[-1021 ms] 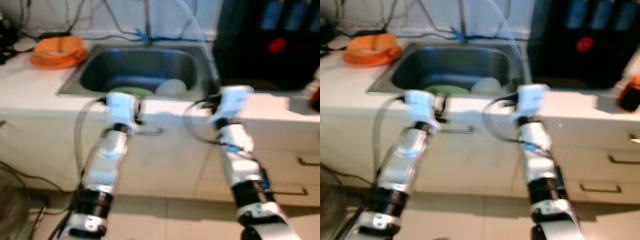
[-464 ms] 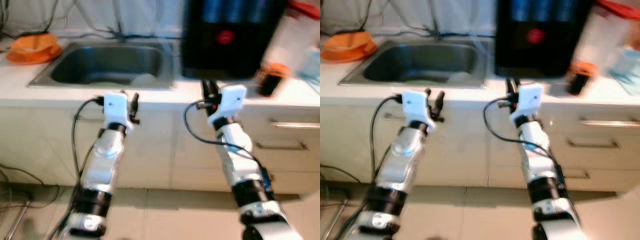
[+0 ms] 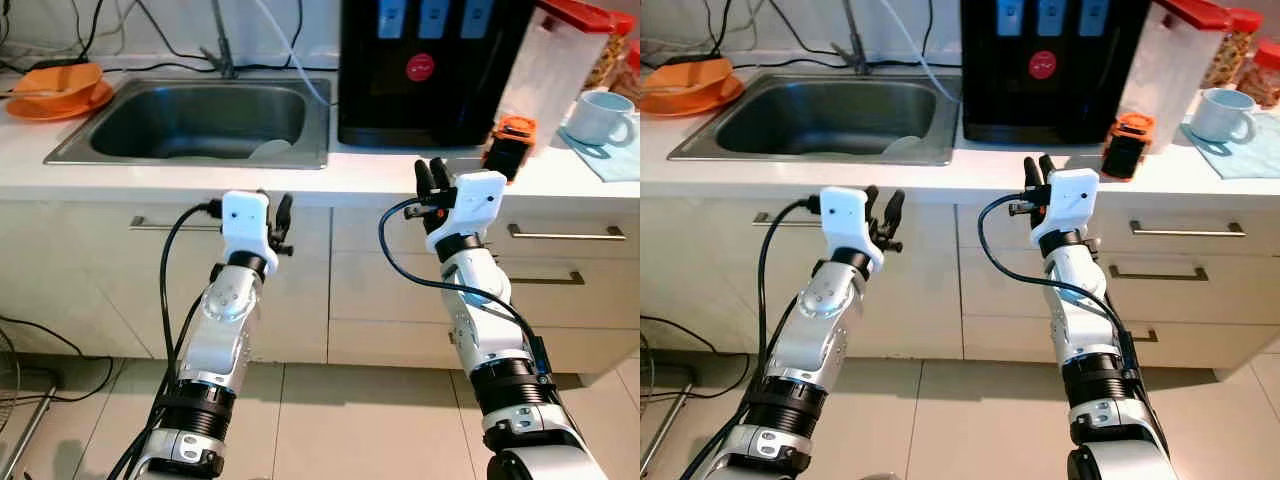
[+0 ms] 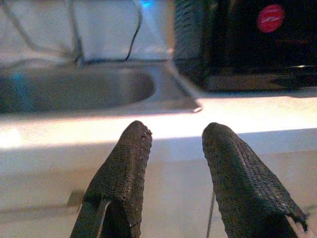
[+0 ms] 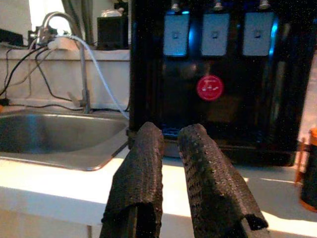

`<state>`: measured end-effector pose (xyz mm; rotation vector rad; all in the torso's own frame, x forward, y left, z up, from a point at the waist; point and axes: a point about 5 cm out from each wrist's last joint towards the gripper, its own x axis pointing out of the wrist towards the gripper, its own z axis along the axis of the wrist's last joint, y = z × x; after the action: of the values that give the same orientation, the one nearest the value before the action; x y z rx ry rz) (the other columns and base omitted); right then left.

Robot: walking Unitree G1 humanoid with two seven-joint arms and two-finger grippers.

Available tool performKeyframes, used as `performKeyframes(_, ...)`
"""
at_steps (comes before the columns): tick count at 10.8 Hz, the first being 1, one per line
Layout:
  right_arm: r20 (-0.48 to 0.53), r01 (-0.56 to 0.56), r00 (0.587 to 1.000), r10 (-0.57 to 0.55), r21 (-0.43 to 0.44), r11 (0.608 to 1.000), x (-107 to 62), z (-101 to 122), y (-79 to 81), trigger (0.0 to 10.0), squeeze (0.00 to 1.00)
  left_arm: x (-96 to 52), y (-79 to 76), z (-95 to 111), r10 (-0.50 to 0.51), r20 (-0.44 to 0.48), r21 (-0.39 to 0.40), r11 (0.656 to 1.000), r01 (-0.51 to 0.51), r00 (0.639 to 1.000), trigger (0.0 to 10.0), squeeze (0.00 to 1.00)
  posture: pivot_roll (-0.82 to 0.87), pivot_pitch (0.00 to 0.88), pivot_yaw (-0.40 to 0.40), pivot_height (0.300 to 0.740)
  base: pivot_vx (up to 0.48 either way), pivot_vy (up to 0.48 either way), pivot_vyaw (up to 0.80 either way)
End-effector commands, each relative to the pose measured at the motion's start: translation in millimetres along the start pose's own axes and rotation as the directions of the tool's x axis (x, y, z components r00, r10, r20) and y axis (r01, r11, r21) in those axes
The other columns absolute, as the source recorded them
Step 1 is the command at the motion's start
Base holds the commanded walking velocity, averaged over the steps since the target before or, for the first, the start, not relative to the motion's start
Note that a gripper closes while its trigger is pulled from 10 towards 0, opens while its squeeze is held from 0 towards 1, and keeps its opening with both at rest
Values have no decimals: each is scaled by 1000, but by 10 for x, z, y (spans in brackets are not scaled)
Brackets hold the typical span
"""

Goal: Kitchen organization

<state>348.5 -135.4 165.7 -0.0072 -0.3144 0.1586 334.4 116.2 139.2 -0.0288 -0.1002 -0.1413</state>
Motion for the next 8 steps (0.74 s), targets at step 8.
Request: performKeyframes(8, -208, 63, 977, -53, 39, 997, -223, -462, -89, 10000, 0, -227, 205, -575, 65, -221, -58, 995, -80, 973, 10000, 0, 76, 0, 32, 740, 0, 0, 0)
